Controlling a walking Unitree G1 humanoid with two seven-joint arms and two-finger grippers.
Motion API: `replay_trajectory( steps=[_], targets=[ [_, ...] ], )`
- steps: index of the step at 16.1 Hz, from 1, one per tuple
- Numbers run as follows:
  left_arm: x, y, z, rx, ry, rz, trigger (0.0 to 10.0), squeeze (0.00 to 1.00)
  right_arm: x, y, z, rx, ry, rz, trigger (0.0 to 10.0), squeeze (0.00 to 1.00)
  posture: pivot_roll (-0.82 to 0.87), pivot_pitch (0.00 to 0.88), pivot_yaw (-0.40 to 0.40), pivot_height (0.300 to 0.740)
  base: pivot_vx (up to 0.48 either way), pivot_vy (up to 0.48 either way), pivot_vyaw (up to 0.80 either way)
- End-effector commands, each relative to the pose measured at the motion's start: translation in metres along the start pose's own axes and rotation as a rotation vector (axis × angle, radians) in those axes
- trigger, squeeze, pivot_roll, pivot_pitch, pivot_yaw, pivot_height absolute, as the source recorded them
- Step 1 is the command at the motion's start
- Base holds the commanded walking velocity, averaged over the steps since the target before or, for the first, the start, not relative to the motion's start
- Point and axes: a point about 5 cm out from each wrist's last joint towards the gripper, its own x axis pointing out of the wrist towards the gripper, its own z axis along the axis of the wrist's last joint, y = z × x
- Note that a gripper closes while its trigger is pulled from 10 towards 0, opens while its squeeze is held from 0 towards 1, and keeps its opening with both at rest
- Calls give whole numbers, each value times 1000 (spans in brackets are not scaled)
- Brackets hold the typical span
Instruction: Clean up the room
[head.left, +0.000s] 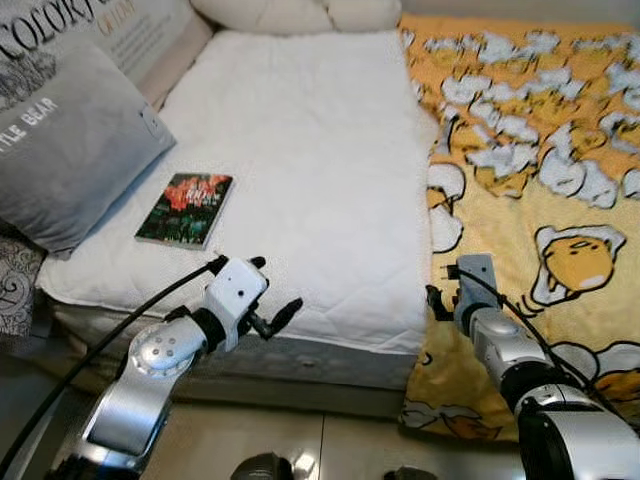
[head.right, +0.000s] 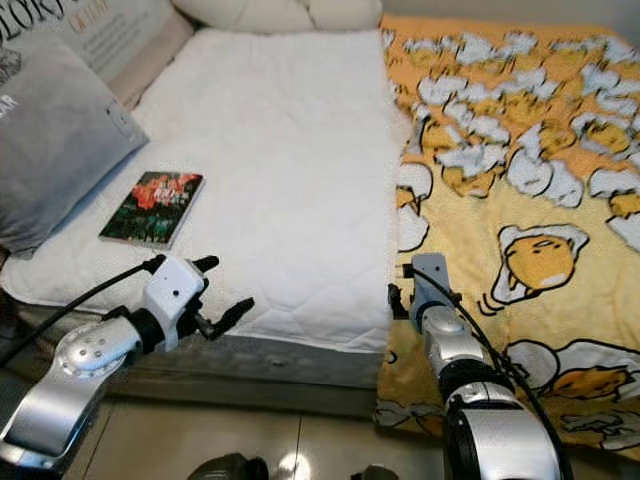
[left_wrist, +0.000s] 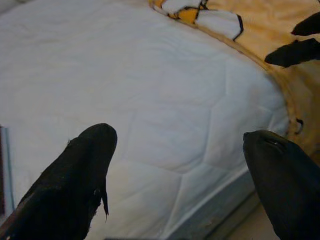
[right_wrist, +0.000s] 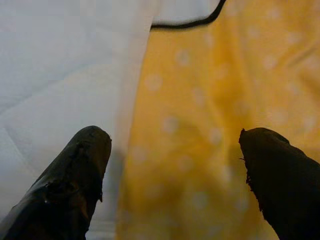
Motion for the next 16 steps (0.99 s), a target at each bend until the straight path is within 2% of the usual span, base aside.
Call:
replay_trajectory(
  steps=[1,2,3,4,5,6,7,8,9,16],
  targets=[
    [-4,-2,0,0,9,-16,10000,878,0,1,1,4,-8,9,10000,0,128,146,63,740,0,0,0],
    [-6,-5,0,-1,14,-26,10000,878,0,3,0,-6,-16,28,9490,0,131,154,62,740,0,0,0],
    [-8,-6,0,-1,16,-29,10000,878,0,4,0,-12,-21,37,9490,0,135,160,63,740,0,0,0],
    [-10,-8,0,-6,21,-34,10000,878,0,7,0,-13,-33,63,6196,0,137,167,61,740,0,0,0],
    [-12,-10,0,-8,27,-35,10000,875,0,10,0,-23,-38,83,3765,0,138,171,60,740,0,0,0],
    [-14,-12,-2,-15,36,-31,10000,878,-1,9,-5,-62,-17,71,2235,0,136,177,56,740,0,0,0],
    [-15,-14,-3,-17,38,-34,10000,875,-1,7,-8,-94,-4,49,1922,0,136,181,55,740,0,0,0],
    [-15,-15,-2,-19,39,-37,10000,878,-1,5,-10,-101,2,28,745,0,139,185,56,740,0,0,0],
    [-17,-15,-1,-19,40,-40,10000,878,-1,3,-10,-107,0,10,0,0,146,191,57,740,0,0,0],
    [-25,-18,-1,-21,59,-58,10000,878,0,1,-4,-171,-13,-46,0,0,169,198,62,740,0,0,0]
  ],
)
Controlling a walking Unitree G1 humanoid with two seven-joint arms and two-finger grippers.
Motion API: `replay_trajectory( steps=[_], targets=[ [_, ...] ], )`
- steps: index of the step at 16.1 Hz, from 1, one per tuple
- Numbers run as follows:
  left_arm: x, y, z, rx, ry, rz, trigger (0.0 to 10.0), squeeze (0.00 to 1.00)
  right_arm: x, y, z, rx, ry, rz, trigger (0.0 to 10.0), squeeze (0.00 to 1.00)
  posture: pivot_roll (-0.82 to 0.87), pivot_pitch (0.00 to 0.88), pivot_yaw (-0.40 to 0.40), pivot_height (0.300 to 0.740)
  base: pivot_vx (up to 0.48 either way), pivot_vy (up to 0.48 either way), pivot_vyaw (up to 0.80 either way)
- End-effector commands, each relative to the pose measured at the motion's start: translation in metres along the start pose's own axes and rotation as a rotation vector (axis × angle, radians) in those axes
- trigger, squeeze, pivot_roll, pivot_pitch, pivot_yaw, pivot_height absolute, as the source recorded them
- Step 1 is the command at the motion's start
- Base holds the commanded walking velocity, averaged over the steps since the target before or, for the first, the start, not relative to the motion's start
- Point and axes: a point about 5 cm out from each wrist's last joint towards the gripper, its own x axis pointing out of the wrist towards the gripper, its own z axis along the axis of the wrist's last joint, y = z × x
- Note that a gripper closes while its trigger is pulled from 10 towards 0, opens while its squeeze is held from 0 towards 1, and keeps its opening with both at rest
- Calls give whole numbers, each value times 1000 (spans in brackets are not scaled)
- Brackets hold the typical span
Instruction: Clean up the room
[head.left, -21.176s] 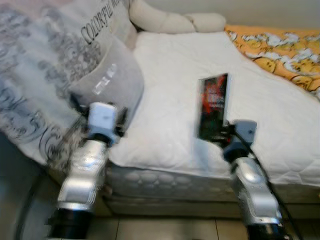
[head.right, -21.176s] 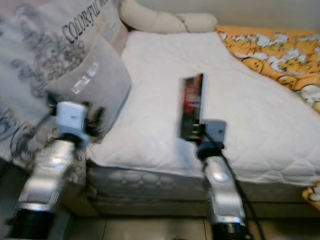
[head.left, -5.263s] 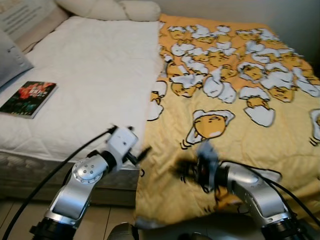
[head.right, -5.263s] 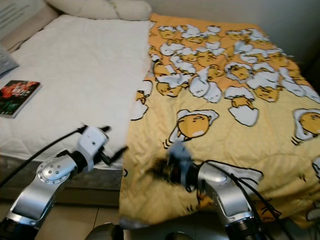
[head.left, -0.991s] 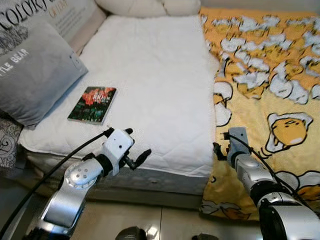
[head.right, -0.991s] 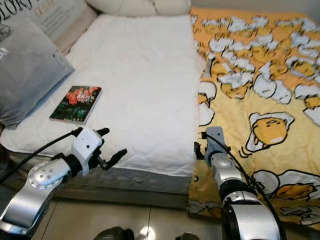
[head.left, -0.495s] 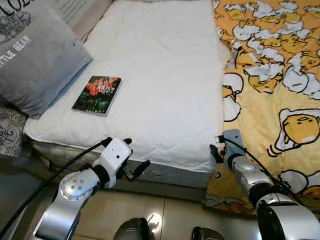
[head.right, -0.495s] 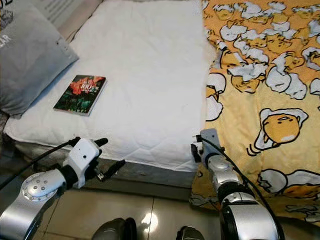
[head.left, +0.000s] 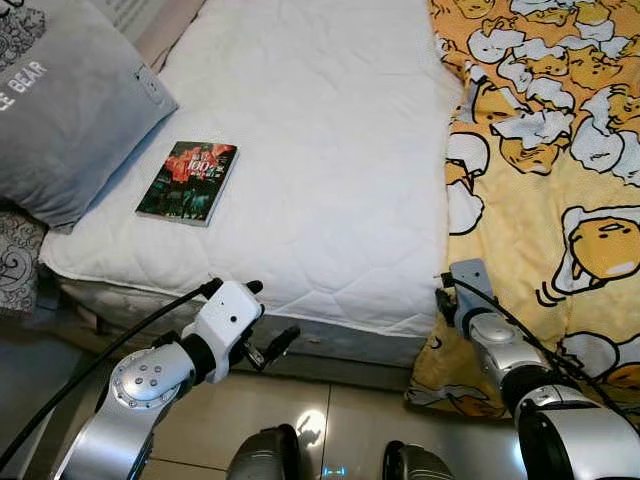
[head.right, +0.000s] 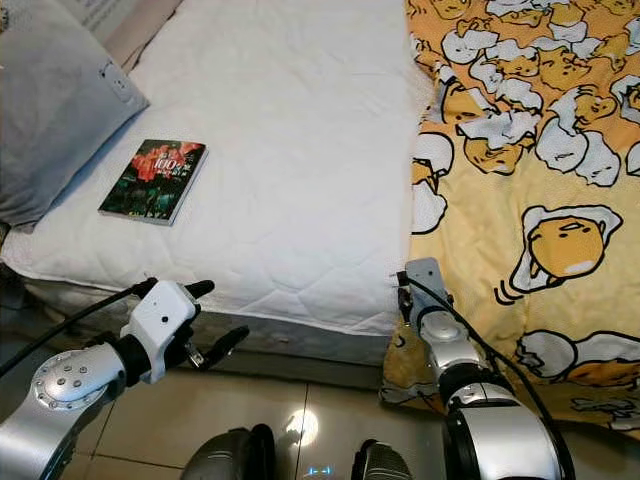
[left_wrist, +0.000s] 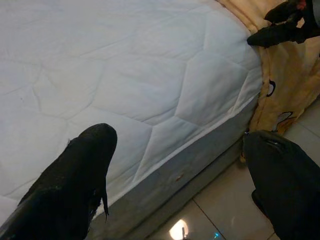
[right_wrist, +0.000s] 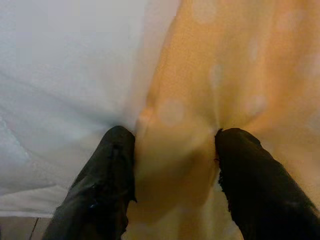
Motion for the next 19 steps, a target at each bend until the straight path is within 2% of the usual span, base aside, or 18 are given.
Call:
replay_trajectory(
  steps=[1,10,13,17,19],
  targets=[
    [-2,-2,0,3,10,-14,10000,882,0,2,0,-21,4,4,0,0,171,194,60,740,0,0,0],
    [6,2,4,6,0,-1,10000,878,0,-16,-2,-9,25,-28,0,0,170,170,55,740,0,0,0],
    [8,5,4,7,-3,6,10000,878,0,-22,-2,20,21,-36,0,0,161,151,50,740,0,0,0],
    [16,9,6,11,-22,20,10000,878,-1,-28,0,63,-8,-18,0,0,144,112,39,740,0,0,0],
    [22,12,9,14,-33,29,10000,882,-2,-27,3,86,-46,39,0,0,135,99,37,740,0,0,0]
  ],
)
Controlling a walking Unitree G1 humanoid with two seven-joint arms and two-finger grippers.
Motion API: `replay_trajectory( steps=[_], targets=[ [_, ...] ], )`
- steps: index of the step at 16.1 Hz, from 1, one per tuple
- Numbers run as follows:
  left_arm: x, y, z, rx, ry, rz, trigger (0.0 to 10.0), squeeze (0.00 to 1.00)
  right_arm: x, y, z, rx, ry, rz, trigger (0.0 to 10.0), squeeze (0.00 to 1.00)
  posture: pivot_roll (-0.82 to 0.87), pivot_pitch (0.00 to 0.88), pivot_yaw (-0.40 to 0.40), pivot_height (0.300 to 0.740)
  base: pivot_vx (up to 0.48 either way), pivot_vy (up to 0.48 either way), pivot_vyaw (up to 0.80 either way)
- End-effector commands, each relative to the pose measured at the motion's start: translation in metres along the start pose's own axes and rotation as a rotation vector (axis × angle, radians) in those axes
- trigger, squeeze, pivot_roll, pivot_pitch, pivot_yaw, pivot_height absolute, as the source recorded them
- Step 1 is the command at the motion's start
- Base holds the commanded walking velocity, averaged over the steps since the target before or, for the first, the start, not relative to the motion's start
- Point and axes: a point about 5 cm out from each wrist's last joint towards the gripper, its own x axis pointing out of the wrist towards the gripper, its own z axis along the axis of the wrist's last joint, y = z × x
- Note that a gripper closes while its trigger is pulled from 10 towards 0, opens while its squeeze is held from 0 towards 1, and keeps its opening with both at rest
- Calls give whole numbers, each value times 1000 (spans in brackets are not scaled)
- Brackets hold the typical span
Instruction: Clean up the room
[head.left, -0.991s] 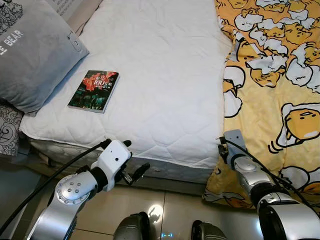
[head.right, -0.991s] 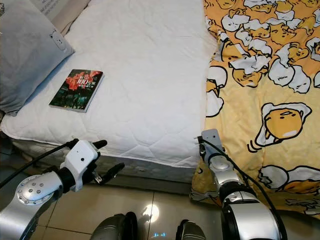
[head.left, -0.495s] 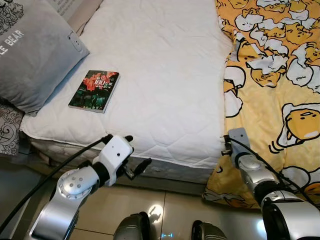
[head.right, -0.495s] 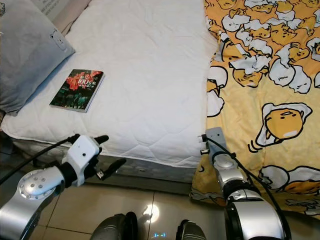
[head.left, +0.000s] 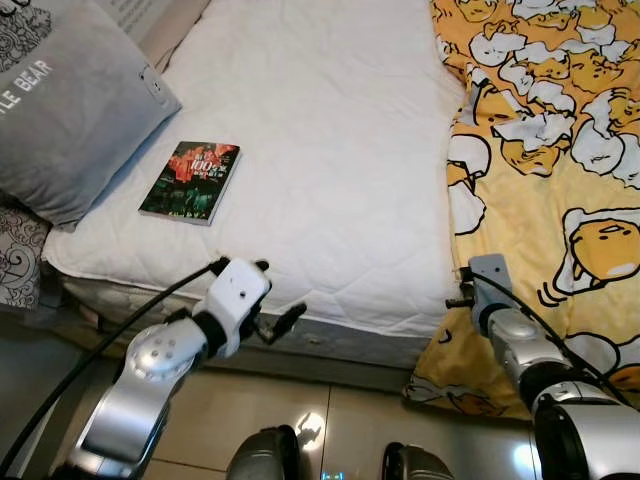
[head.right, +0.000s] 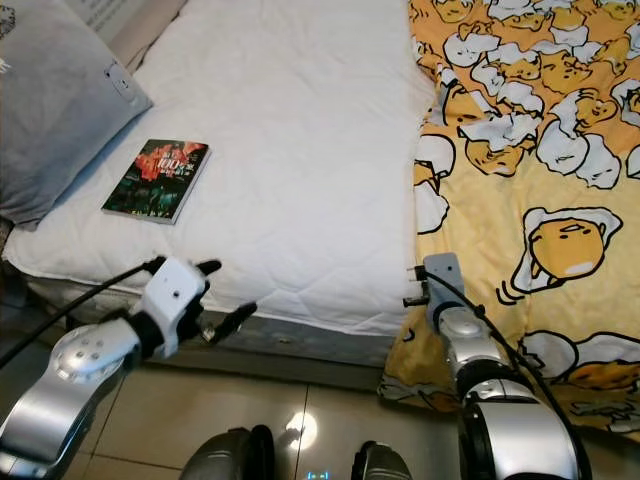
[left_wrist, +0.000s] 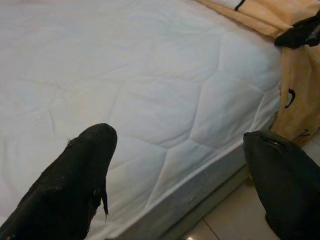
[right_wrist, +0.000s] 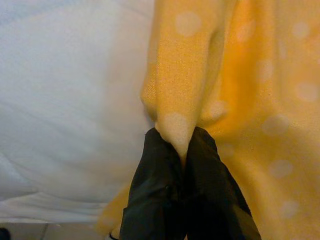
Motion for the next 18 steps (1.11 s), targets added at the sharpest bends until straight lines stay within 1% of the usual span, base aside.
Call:
replay_trajectory(
  steps=[1,2,3,5,9,10,11,12,13,15,16,18],
  targets=[
    [1,-2,-3,6,16,-5,10000,882,-1,-2,-1,20,-19,6,0,0,135,99,37,740,0,0,0],
    [2,-1,-2,9,10,-4,10000,878,-3,5,-6,-25,-20,117,0,0,122,83,42,740,0,0,0],
    [2,-1,-2,9,10,-4,10000,878,-3,5,-6,-25,-20,117,0,0,122,83,42,740,0,0,0],
    [6,-1,-1,11,-3,-11,10000,882,-8,15,-15,-67,-17,247,0,0,105,72,47,740,0,0,0],
    [10,-2,0,10,-14,-18,10000,878,-12,18,-15,-56,-55,291,0,0,94,66,47,740,0,0,0],
    [11,-3,0,10,-17,-19,10000,878,-15,23,-15,-66,-79,348,0,0,89,60,41,740,0,0,0],
    [12,-3,0,9,-21,-18,10000,878,-21,27,-19,-118,-74,398,0,0,86,56,35,740,0,0,0],
    [12,-4,-1,8,-23,-18,10000,878,-23,27,-24,-152,-53,411,0,0,84,55,33,740,0,0,0],
    [12,-5,-2,5,-25,-18,10000,878,-28,26,-34,-189,-9,422,0,0,81,53,29,740,0,0,0],
    [13,-6,-3,3,-25,-18,10000,875,-31,26,-40,-186,20,435,0,0,76,49,24,740,0,0,0],
    [14,-7,-4,-1,-26,-18,10000,878,-35,24,-48,-239,65,448,0,0,69,47,20,740,0,0,0],
    [15,-9,-4,-2,-28,-19,10000,878,-38,23,-52,-252,82,449,0,0,66,46,19,740,0,0,0]
  ],
)
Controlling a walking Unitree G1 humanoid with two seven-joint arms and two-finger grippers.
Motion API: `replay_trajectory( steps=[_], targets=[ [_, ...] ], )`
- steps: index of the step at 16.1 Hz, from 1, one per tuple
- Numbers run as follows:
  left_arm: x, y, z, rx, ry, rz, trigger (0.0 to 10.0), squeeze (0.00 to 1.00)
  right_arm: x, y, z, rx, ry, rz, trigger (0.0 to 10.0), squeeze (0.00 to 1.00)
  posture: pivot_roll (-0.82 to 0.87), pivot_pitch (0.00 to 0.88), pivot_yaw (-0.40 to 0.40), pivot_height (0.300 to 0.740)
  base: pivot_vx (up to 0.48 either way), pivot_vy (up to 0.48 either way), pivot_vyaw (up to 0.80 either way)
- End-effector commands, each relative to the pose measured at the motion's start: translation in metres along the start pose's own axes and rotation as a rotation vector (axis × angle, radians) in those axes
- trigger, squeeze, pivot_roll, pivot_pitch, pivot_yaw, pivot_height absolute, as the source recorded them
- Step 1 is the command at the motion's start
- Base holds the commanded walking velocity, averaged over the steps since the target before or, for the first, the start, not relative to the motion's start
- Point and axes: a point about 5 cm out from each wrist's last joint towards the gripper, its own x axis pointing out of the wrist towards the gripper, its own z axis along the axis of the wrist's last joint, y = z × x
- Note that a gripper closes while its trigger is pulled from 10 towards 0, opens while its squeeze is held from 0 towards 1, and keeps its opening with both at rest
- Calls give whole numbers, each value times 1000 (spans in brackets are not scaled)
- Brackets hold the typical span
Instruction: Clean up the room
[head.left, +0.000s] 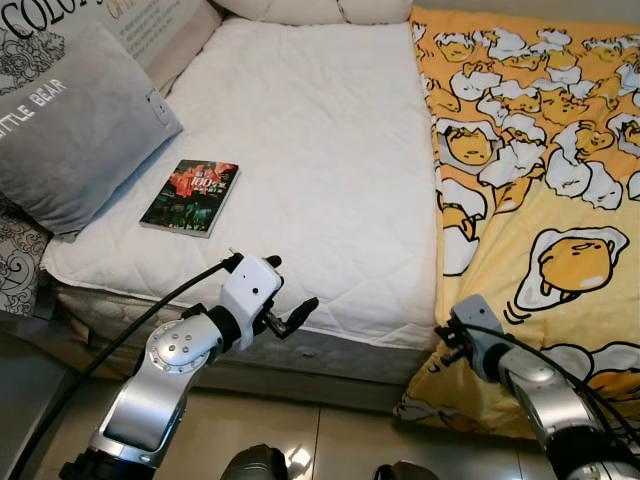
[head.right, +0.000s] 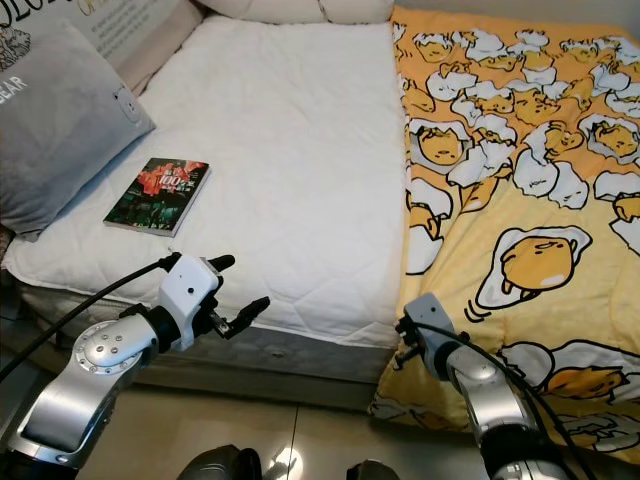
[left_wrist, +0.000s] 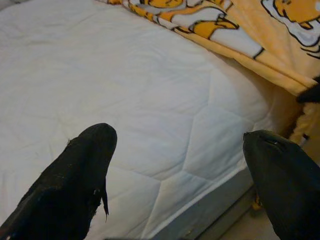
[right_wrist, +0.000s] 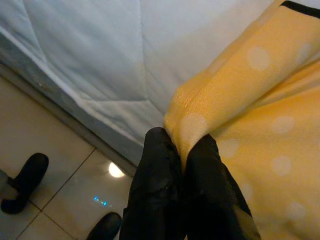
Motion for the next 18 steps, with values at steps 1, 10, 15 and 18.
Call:
replay_trajectory(
  steps=[1,10,15,18],
  targets=[
    [2,-3,-3,10,11,-6,10000,878,0,11,-1,-1,17,53,0,0,62,42,17,740,0,0,0],
    [9,0,-4,17,-3,8,10000,875,-9,10,12,59,-23,-12,10000,1000,41,21,10,740,0,0,0],
    [11,0,-11,-27,4,100,10000,867,-25,15,18,136,-95,-114,10000,1000,18,15,7,740,0,0,0],
    [12,7,-15,-97,-14,232,10000,878,-34,13,41,191,-292,-277,10000,1000,11,11,9,740,0,0,0]
  ],
)
